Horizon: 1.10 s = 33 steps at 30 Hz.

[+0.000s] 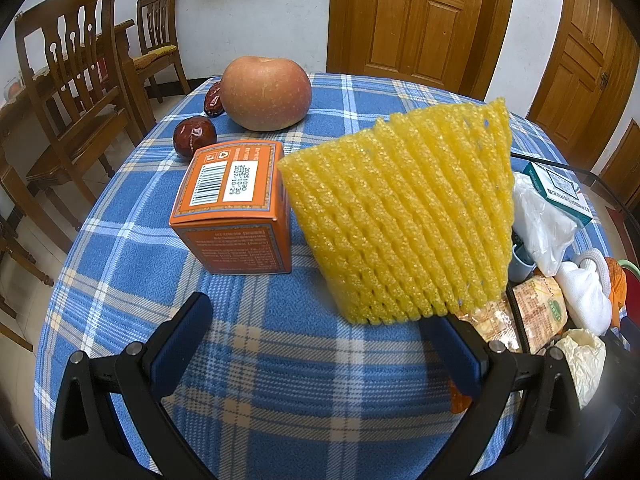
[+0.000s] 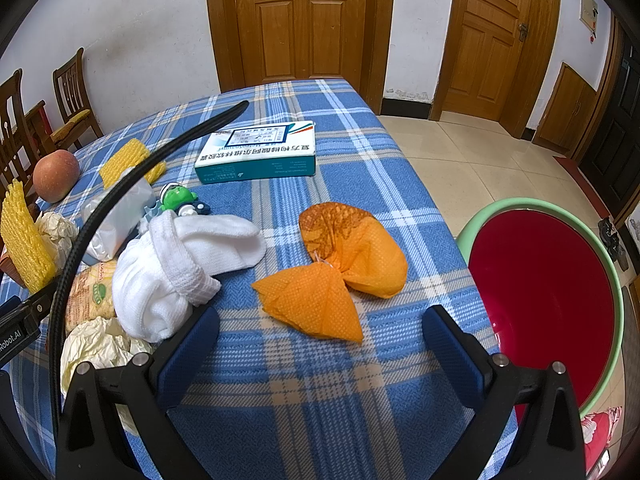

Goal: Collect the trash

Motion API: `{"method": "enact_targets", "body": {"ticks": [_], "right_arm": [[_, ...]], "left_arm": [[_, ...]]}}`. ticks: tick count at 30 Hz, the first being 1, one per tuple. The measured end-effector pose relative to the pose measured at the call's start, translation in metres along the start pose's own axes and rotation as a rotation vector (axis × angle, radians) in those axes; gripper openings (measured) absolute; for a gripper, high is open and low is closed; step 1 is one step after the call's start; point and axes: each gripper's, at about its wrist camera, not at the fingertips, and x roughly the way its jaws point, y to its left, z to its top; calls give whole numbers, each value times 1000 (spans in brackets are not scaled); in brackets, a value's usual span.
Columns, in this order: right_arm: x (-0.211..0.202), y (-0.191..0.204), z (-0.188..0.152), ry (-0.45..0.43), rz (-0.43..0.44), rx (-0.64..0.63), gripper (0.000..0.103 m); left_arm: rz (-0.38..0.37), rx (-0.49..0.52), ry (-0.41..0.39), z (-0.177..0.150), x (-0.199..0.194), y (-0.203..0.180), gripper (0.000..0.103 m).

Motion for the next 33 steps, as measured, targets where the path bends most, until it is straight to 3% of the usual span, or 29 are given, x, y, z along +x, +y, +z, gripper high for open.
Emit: {"method": "enact_targets", "body": {"ticks": [33], "right_arm": [[0, -1, 0, 0, 0, 3, 103]], "left_arm": [[-1, 2, 0, -2, -1, 0, 102]]}}
